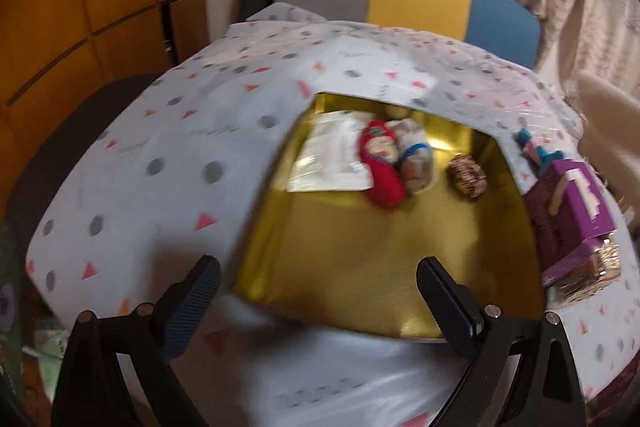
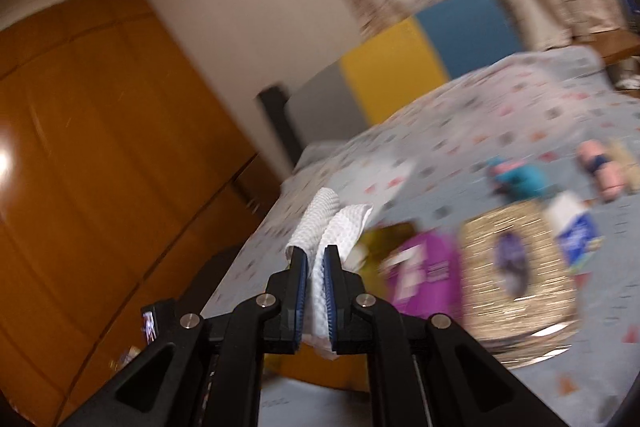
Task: Organize soft objects
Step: 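Carry the white towel into the tin and open the right gripper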
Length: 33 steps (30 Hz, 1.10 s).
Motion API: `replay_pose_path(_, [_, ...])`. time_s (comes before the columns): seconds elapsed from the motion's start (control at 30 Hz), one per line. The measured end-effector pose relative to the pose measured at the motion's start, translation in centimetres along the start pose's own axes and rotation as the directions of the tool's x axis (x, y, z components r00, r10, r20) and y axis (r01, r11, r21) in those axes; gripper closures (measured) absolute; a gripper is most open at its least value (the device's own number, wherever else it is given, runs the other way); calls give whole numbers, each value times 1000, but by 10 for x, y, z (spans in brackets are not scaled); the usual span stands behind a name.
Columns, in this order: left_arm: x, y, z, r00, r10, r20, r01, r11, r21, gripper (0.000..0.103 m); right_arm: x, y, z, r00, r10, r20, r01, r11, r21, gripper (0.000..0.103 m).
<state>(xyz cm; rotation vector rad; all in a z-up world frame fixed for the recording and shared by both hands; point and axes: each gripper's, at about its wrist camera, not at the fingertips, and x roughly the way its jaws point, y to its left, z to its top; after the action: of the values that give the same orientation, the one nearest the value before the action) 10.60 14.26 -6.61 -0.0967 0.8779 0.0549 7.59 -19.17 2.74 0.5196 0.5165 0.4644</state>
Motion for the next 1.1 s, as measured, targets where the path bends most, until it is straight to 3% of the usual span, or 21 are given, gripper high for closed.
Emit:
replay_pose_path(0.17, [-3,39,-10,1000,23,-13,-24,997,-79,4,96,24,-32,980,95,-174,-89,995,43,96])
replay_pose_path(0.3, [-1,70,-19,999,2,-49,-10,984,-176,4,156,36,-62,957,82,-280,-77,997,32,96])
replay_pose_path(0.47, [-2,97,-26,998,27,-64,-42,966,-256,4,199,43,-97,941,67,-333,-50,997,59,96])
replay_pose_path(0.73, [-3,97,-24,998,27,-57,-41,967,-252,4,232,49,-116,928,36,-372,-13,998,66,94])
replay_pose_path(0.87, [-2,91,-22,998,21,-57,-34,971,-239,4,244,52,-126,896,-6,-445,18,1000,23,67])
replay_pose_path(0.9, [-2,90,-22,998,21,-54,-33,972,-234,4,242,53,-127,894,-9,-448,13,1000,5,65])
replay_pose_path(1.1, [-3,79,-19,999,8,-47,-18,975,-220,4,197,70,-124,924,-85,-373,1,975,-221,64])
